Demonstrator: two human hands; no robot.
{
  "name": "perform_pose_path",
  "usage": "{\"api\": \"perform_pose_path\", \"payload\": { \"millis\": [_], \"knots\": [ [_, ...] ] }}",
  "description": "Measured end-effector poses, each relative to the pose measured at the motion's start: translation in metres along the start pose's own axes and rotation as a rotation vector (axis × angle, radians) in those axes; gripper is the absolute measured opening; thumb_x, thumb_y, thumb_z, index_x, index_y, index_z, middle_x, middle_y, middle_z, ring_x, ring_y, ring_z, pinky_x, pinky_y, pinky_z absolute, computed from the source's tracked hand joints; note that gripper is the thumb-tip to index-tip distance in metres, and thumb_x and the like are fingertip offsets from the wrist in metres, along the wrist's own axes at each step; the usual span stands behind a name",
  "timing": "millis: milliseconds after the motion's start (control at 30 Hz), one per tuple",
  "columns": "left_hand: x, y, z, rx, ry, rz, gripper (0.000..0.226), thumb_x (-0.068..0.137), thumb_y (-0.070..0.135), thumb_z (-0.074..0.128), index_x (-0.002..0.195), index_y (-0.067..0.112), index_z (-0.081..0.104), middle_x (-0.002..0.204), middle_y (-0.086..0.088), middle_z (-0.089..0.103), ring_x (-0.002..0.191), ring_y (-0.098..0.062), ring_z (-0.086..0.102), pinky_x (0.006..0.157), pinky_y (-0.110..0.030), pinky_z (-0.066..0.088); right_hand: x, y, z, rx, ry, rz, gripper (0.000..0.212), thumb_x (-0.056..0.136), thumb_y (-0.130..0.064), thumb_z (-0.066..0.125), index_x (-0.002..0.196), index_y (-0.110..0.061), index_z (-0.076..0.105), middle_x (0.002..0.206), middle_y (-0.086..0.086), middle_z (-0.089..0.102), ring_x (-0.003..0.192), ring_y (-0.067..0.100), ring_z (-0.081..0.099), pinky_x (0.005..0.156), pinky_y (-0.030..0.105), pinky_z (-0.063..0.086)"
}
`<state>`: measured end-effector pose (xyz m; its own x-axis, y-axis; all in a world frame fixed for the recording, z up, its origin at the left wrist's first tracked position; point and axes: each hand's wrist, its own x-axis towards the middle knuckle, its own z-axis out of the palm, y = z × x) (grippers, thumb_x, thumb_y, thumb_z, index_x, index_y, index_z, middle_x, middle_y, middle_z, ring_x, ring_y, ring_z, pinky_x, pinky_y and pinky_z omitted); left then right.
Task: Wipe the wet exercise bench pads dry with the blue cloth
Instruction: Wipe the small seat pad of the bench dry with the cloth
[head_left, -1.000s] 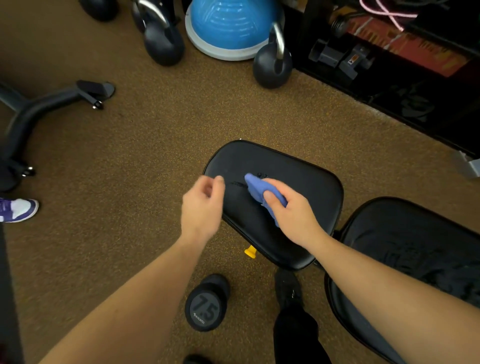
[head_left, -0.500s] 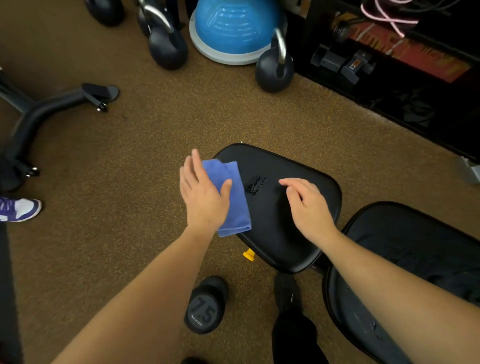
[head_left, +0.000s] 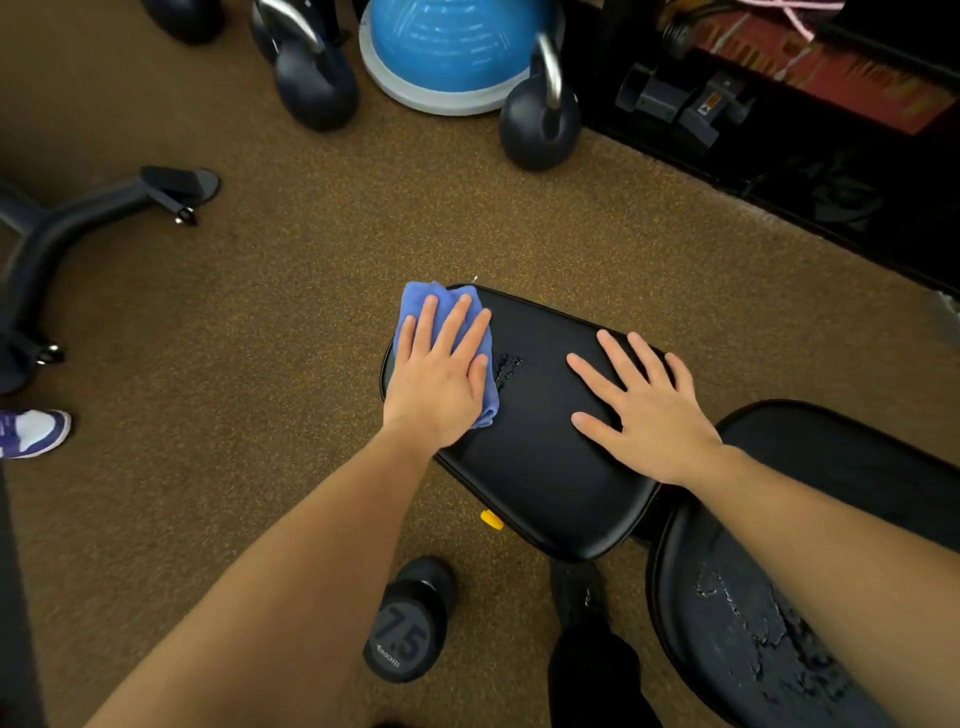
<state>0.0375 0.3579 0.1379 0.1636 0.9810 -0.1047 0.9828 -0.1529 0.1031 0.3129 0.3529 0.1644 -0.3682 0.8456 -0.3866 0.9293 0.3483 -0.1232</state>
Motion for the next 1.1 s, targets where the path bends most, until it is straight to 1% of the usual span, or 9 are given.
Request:
{"api": "perform_pose_path", "payload": {
  "millis": [133, 200, 400, 533, 633, 700, 800, 967, 1100],
  "knots": [
    [0.028, -0.008, -0.002, -0.023, -0.01, 0.014, 0.053, 0.105, 0.048, 0.015, 0.156, 0.039, 0.023, 0.169, -0.003, 0.003, 0.153, -0.041, -0.004, 0.117, -0.065, -0.004, 0.003, 0.012, 0.0, 0.108, -0.026, -0.036, 0.06, 0.092, -0.069, 0.004, 0.149, -0.06, -0.009, 0.163, -0.02, -0.02, 0.15, 0.012, -0.022, 0.12, 0.046, -0.009],
    [0.035, -0.005, -0.003, -0.059, 0.005, -0.011, 0.053, 0.104, 0.047, 0.016, 0.154, 0.039, 0.031, 0.168, -0.005, 0.011, 0.152, -0.042, 0.002, 0.118, -0.066, 0.0, 0.004, 0.014, 0.002, 0.234, -0.039, -0.027, 0.056, 0.094, -0.062, 0.005, 0.149, -0.062, -0.004, 0.16, -0.028, -0.019, 0.147, 0.003, -0.026, 0.119, 0.041, -0.016],
    [0.022, 0.041, 0.001, -0.029, 0.021, 0.189, 0.058, 0.105, 0.045, 0.025, 0.158, 0.022, 0.028, 0.165, 0.002, 0.025, 0.153, -0.033, 0.015, 0.122, -0.055, 0.013, 0.003, 0.016, -0.008, 0.556, -0.034, 0.062, 0.07, 0.103, -0.011, 0.033, 0.157, -0.043, 0.001, 0.154, -0.035, -0.002, 0.141, -0.017, -0.015, 0.119, 0.025, -0.015],
    [-0.015, 0.057, 0.002, -0.033, -0.017, 0.345, 0.057, 0.104, 0.045, 0.03, 0.157, 0.024, 0.031, 0.165, 0.006, 0.022, 0.154, -0.029, 0.012, 0.122, -0.052, 0.014, 0.006, 0.015, -0.009, 0.478, 0.022, 0.087, 0.069, 0.103, -0.016, 0.035, 0.16, -0.033, 0.0, 0.166, -0.015, 0.004, 0.143, -0.013, -0.007, 0.115, 0.021, -0.01],
    [-0.048, 0.039, 0.001, -0.019, -0.055, 0.432, 0.053, 0.106, 0.048, 0.029, 0.157, 0.034, 0.028, 0.167, 0.009, 0.015, 0.155, -0.027, 0.004, 0.123, -0.051, 0.01, 0.006, 0.017, -0.009, 0.349, 0.049, 0.079, 0.064, 0.105, -0.027, 0.034, 0.159, -0.034, 0.001, 0.166, -0.018, -0.002, 0.149, 0.0, -0.002, 0.117, 0.035, 0.004],
    [-0.061, 0.017, -0.001, -0.029, -0.066, 0.401, 0.052, 0.106, 0.049, 0.029, 0.156, 0.038, 0.028, 0.168, 0.005, 0.012, 0.155, -0.029, 0.001, 0.123, -0.053, 0.011, 0.007, 0.018, -0.008, 0.322, -0.004, 0.114, 0.062, 0.106, -0.034, 0.03, 0.159, -0.036, -0.002, 0.165, -0.021, -0.009, 0.15, 0.009, -0.002, 0.118, 0.047, 0.013],
    [-0.053, -0.006, -0.004, -0.028, -0.065, 0.28, 0.054, 0.104, 0.051, 0.027, 0.157, 0.037, 0.027, 0.168, 0.001, 0.012, 0.155, -0.031, 0.0, 0.122, -0.056, 0.013, 0.011, 0.018, -0.007, 0.357, -0.065, 0.144, 0.06, 0.106, -0.034, 0.028, 0.158, -0.04, -0.003, 0.164, -0.024, -0.008, 0.15, 0.012, -0.003, 0.119, 0.051, 0.017],
    [0.006, 0.008, -0.005, -0.021, -0.051, -0.014, 0.063, 0.101, 0.053, 0.016, 0.16, 0.03, 0.016, 0.168, -0.001, 0.013, 0.154, -0.033, -0.002, 0.123, -0.056, 0.006, 0.014, 0.028, -0.011, 0.523, -0.082, 0.115, 0.058, 0.108, -0.024, 0.03, 0.158, -0.041, 0.006, 0.16, -0.031, 0.0, 0.15, 0.004, -0.005, 0.121, 0.029, 0.001],
    [0.028, 0.056, -0.003, 0.024, -0.054, 0.017, 0.065, 0.1, 0.05, 0.015, 0.16, 0.024, 0.019, 0.167, -0.002, 0.017, 0.154, -0.037, 0.002, 0.121, -0.057, 0.006, 0.019, 0.044, -0.014, 0.661, -0.082, 0.076, 0.053, 0.107, -0.02, 0.031, 0.155, -0.041, 0.024, 0.156, -0.03, 0.015, 0.149, 0.0, 0.008, 0.122, 0.024, 0.004]
  ]
}}
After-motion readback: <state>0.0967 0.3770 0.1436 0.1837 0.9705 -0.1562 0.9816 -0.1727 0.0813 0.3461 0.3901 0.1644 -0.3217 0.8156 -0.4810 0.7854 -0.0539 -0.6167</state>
